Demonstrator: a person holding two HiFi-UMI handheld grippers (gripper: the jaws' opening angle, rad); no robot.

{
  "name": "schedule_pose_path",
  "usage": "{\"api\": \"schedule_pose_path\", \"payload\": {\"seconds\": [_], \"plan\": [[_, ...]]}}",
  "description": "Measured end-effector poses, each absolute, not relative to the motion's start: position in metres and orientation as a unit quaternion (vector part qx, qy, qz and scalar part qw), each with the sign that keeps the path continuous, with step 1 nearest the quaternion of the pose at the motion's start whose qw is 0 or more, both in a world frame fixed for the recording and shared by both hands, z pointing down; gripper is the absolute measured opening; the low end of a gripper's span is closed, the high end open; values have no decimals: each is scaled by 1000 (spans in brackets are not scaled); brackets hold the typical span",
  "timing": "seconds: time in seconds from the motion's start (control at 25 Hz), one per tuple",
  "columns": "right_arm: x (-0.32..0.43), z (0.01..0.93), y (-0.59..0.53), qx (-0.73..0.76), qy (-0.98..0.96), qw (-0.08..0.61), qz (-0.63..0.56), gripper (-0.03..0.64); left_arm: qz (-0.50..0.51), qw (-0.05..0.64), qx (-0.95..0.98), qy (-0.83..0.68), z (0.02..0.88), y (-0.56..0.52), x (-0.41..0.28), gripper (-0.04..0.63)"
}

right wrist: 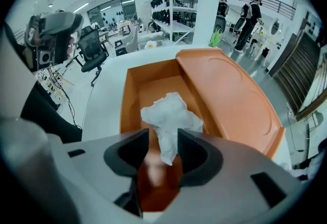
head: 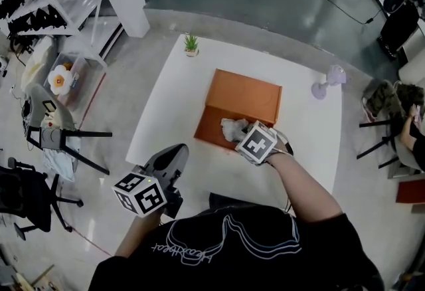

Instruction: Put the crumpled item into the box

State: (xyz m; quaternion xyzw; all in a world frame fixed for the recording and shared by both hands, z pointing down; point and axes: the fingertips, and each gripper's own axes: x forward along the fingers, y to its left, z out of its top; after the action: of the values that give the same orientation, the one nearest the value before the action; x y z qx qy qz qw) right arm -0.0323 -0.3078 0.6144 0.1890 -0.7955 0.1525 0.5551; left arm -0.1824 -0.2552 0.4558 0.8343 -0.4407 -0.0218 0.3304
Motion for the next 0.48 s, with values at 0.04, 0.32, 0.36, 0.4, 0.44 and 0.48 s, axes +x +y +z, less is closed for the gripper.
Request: {"api": "schedule_pose_path", "payload": {"seconds": [0.04,0.32,0.36,0.4,0.44,0.48], "plan": [[-33,611,-308,194,-800,546,158,187,-22,331,835,-439,456,-255,-181,6],[-29,564,-321,264,-847,437,144,167,-20,328,843,-427,452,-251,-172,6],[-28,556,-319,273,-855,417,146,157,-21,326,844,-425,451,-251,-170,6],[-27,547,-317,280,-863,393,149,145,-22,324,846,-423,450,-250,-169,6],[-26,537,-315,287,-872,366,150,122,-23,322,848,-420,449,-250,-167,6],[-26,525,-313,295,-881,337,151,92,-23,320,850,-418,447,-249,-165,6]]}}
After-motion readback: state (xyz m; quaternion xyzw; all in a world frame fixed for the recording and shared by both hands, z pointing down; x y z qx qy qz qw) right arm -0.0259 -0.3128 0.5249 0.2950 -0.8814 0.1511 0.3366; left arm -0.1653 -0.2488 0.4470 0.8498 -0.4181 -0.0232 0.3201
